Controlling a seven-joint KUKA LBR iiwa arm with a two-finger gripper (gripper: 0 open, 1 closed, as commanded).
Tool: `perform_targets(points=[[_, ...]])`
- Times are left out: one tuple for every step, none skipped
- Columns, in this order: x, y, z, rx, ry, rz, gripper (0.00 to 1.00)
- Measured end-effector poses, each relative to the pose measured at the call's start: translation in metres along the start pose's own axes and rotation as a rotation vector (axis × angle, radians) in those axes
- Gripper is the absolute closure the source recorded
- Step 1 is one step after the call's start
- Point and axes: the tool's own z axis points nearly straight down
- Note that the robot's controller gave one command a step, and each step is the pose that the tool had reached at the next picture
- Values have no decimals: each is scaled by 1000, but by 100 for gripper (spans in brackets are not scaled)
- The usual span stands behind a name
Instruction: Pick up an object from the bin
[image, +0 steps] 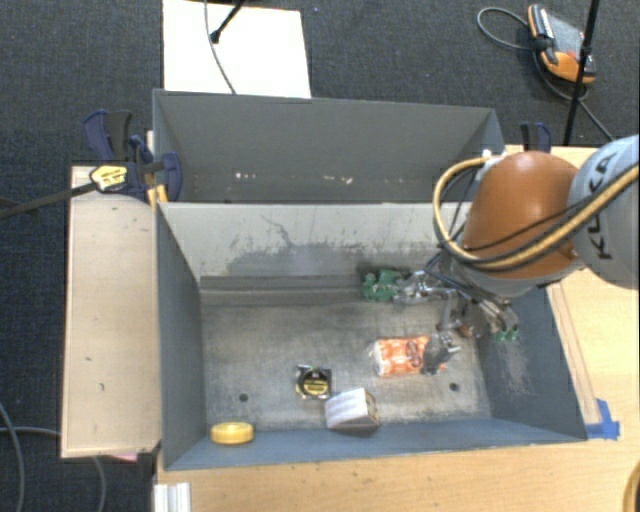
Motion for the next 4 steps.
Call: perform_targets(points=[[-2, -5, 67, 2, -5, -202, 0], [-8, -6, 82, 2, -6, -210, 100], [-8, -6, 82, 2, -6, -209, 100], [-8, -6, 81, 2, -6, -209, 100]])
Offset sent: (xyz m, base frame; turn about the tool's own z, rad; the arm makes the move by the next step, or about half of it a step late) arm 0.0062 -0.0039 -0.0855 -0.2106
